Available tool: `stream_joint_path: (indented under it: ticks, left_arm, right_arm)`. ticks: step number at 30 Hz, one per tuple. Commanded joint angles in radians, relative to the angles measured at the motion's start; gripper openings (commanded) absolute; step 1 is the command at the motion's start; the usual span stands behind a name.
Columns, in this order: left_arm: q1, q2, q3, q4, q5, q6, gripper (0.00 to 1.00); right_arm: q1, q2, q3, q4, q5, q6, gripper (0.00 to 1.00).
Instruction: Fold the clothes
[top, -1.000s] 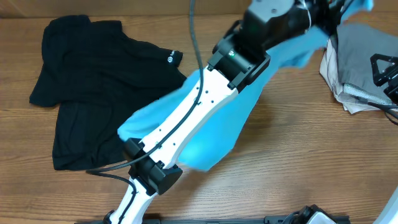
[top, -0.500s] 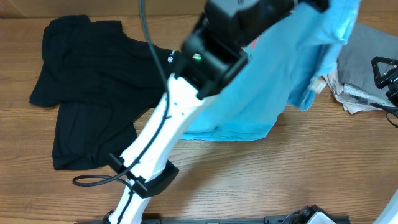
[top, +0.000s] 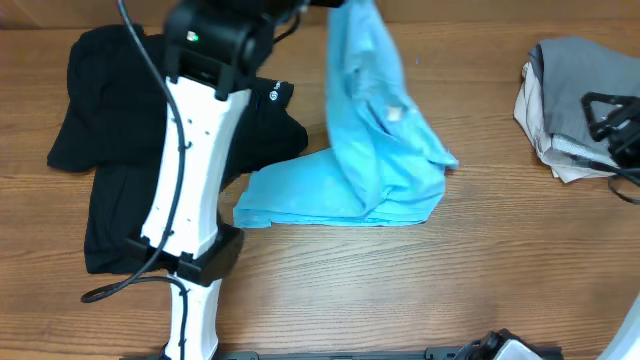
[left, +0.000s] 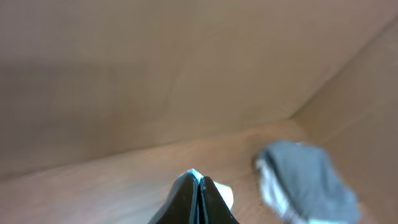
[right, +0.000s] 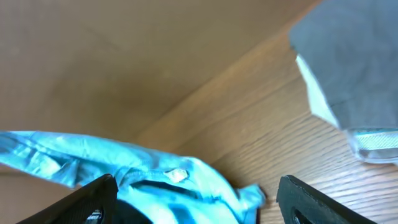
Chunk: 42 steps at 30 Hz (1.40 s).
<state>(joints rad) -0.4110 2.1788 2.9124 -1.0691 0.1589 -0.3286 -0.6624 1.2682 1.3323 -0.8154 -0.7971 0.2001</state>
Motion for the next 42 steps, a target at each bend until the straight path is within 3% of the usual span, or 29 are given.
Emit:
stream_joint_path:
  ticks: [1, 4, 6, 8, 14, 21, 25, 42]
  left_arm:
    - [0.010, -0.015, 0.015, -0.079, -0.018, 0.128, 0.05]
    - [0.010, 0.005, 0.015, -0.148, -0.034, 0.205, 0.13]
    - [0.009, 0.025, 0.015, -0.187, -0.034, 0.262, 0.33]
    - [0.009, 0.043, 0.014, -0.233, -0.041, 0.317, 1.00]
    - [0.045, 0.117, 0.014, -0.402, -0.207, 0.321, 1.00]
    - [0.145, 0.298, 0.014, -0.576, -0.207, 0.206, 1.00]
    - [0.187, 0.443, 0.014, -0.584, -0.110, 0.190, 0.98]
    - [0.215, 0.745, 0.014, -0.609, -0.118, 0.164, 1.00]
  right_arm:
    - [0.084, 0.057, 0.010, -0.010, -0.009, -0.049, 0.87]
    - [0.142, 0.093, 0.010, -0.006, -0.008, -0.052, 0.87]
    - [0.166, 0.109, 0.010, 0.000, -0.008, -0.052, 0.87]
    - [0.183, 0.120, 0.010, 0.005, -0.008, -0.052, 0.87]
    - [0.191, 0.128, 0.010, 0.005, -0.005, -0.052, 0.87]
    - [0.191, 0.129, 0.010, 0.003, -0.005, -0.068, 0.87]
    - [0.191, 0.129, 0.010, -0.002, 0.009, -0.074, 0.87]
    - [0.191, 0.136, 0.010, -0.003, 0.045, -0.075, 0.87]
